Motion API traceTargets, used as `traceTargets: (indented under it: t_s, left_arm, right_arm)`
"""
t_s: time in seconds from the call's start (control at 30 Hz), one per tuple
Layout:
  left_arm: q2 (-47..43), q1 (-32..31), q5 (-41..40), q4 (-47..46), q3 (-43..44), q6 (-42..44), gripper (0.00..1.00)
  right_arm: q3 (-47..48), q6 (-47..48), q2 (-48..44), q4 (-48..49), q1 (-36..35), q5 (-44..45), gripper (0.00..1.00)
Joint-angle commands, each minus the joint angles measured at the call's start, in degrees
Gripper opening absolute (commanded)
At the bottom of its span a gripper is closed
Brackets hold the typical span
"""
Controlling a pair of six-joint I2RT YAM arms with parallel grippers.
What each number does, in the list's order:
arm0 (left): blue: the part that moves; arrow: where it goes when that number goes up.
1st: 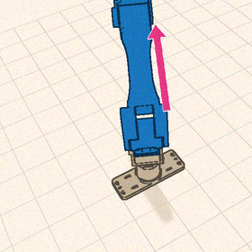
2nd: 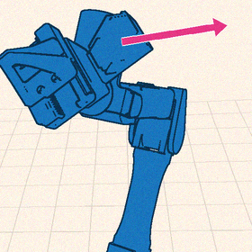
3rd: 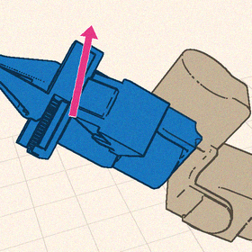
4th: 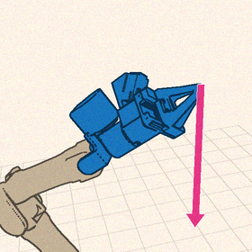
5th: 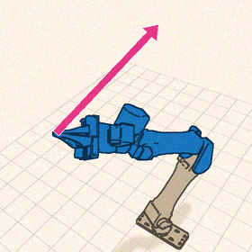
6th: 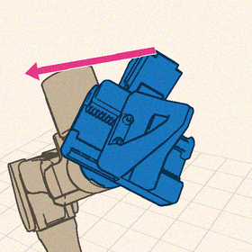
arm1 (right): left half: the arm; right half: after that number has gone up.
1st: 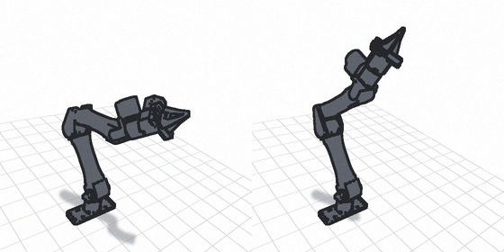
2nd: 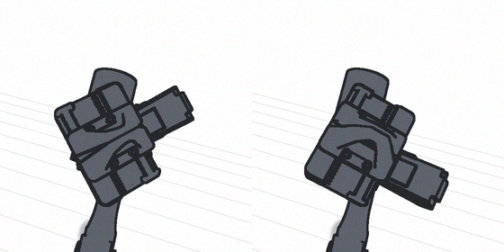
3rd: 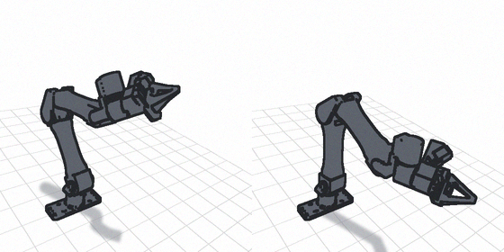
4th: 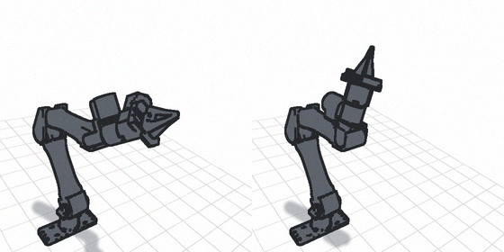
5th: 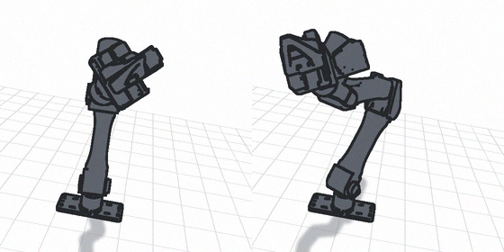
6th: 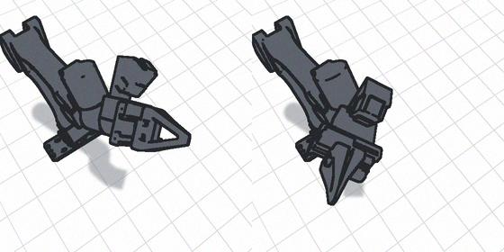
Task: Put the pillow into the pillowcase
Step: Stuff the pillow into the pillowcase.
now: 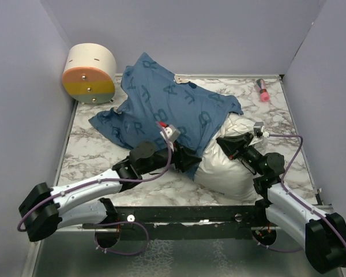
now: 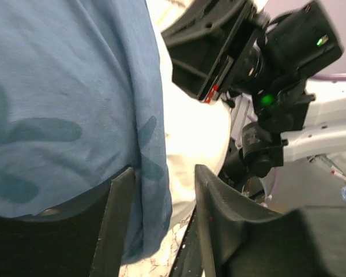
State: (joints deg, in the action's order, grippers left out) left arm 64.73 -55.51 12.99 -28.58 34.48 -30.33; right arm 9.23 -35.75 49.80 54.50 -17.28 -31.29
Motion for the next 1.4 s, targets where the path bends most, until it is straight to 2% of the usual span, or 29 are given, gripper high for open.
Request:
traceTargets:
  t_s: [0.0, 0.07, 0.13, 0.2, 0.33, 0.5, 0.73, 0.9, 1.07, 1.13, 1.17, 1.23, 1.37]
  left_arm:
    - [-11.75, -0.48, -10.80, 11.78, 0.52, -1.00, 0.55]
    - [-17.25, -0.57, -14.34, 18.33, 2.68, -1.00, 0.62]
    - [-20.59, -0.57, -17.34, 24.73, 6.72, -0.42, 0.64]
    - [-18.78, -0.65, -18.38, 30.73, 12.21, 0.45, 0.64]
    - [-6.33, -2.18, -18.88, 40.53, 25.35, 4.11, 0.65]
    - [12.67, -6.37, -31.69, 54.49, 48.51, 14.94, 0.65]
    - [38.91, -6.98, -40.14, 72.92, 81.42, 25.25, 0.66]
    - [50.01, -7.09, -43.60, 80.17, 95.82, 28.75, 0.67]
    - [56.53, -7.09, -45.24, 84.33, 105.02, 30.59, 0.66]
    - [57.91, -7.08, -47.06, 84.44, 107.09, 31.28, 0.62]
    - [58.29, -7.07, -47.89, 83.90, 107.52, 31.72, 0.57]
    - [58.58, -7.08, -49.54, 82.29, 107.86, 33.02, 0.43]
    - [59.38, -7.06, -49.58, 79.99, 109.55, 34.45, 0.08]
  right_arm:
    - [-4.09, 0.31, 1.24, -8.10, -2.20, -5.21, 0.01]
    - [-4.26, 0.48, 1.34, -8.25, -2.58, -5.15, 0.01]
    - [-4.14, 0.87, 1.43, -8.47, -3.02, -5.19, 0.01]
    - [-4.14, 1.32, 1.88, -8.57, -3.47, -5.04, 0.01]
    - [-4.52, 1.31, 2.35, -8.49, -4.11, -4.68, 0.01]
    - [-4.85, 1.50, 1.18, -9.92, -4.41, -3.55, 0.01]
    - [-5.06, 1.45, 0.38, -10.46, -4.61, -3.05, 0.01]
    - [-5.34, 1.46, -0.54, -11.05, -4.76, -2.81, 0.01]
    - [-5.37, 1.69, -1.20, -11.69, -4.78, -2.46, 0.01]
    - [-5.28, 1.82, -1.29, -11.90, -4.78, -2.52, 0.01]
    - [-5.28, 1.86, -1.36, -11.94, -4.78, -2.55, 0.01]
    - [-5.28, 1.91, -1.55, -12.16, -4.78, -2.45, 0.01]
    - [-5.15, 2.07, -1.96, -12.68, -4.71, -2.31, 0.01]
